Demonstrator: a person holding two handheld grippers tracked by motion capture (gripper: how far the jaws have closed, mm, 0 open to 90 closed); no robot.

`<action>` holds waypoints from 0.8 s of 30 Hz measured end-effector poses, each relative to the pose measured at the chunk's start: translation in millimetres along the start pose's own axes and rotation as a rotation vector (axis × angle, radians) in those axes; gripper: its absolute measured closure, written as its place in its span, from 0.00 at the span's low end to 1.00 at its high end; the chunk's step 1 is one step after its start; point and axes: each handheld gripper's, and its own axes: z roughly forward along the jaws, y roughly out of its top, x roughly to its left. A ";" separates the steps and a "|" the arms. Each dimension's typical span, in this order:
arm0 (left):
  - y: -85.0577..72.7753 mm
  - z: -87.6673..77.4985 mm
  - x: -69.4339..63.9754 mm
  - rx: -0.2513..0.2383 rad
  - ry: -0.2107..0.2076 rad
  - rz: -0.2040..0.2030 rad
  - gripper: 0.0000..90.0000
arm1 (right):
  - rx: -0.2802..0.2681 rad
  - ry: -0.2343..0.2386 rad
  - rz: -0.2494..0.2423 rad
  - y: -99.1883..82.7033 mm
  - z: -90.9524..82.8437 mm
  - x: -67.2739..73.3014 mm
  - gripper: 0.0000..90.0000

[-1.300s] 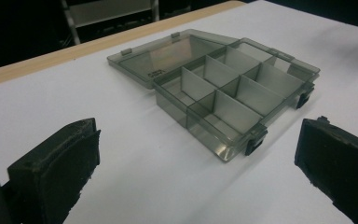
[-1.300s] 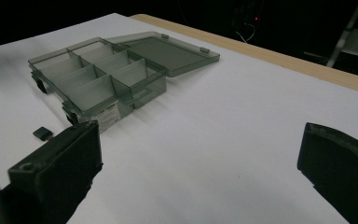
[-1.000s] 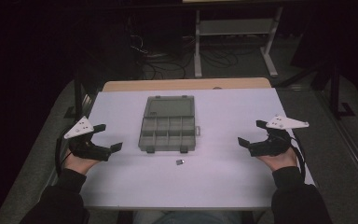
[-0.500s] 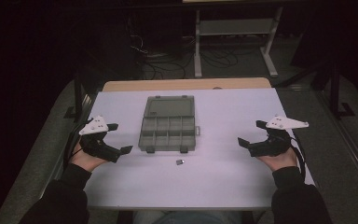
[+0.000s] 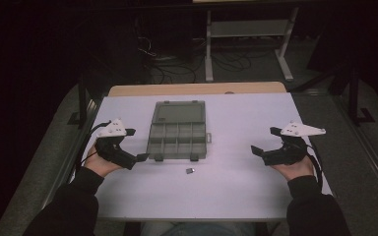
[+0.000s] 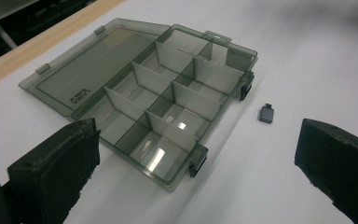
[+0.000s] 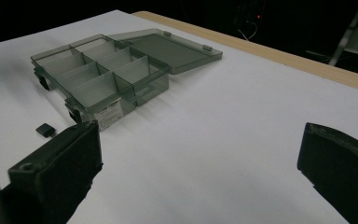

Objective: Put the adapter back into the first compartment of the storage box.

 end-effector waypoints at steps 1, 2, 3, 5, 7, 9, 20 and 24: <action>0.9 1.2 -0.2 0.004 -0.005 0.004 0.00 | 0.000 0.000 0.000 0.0 0.0 0.0 0.00; 1.8 2.4 -0.6 0.008 -0.007 0.006 0.00 | -0.001 0.000 -0.001 0.0 0.0 0.0 0.00; 2.7 3.8 -0.8 0.013 -0.011 0.010 0.00 | 0.000 0.000 -0.001 0.0 0.0 0.1 0.00; 4.9 8.2 -2.2 0.024 -0.026 0.016 0.00 | 0.001 0.001 -0.002 0.1 -0.1 0.5 0.00; 5.3 9.9 -2.6 0.029 -0.033 0.018 0.00 | 0.001 0.002 -0.002 0.1 0.0 0.5 0.00; 5.6 13.2 -3.6 0.036 -0.044 0.019 0.00 | 0.001 0.003 -0.002 0.0 0.1 0.6 0.00; 11.5 29.3 -11.3 0.069 -0.094 0.047 0.00 | 0.007 0.007 -0.006 -0.2 0.8 1.0 0.00; 12.6 35.8 -16.0 0.089 -0.104 0.064 0.00 | 0.012 0.007 -0.008 -0.2 1.2 1.7 0.00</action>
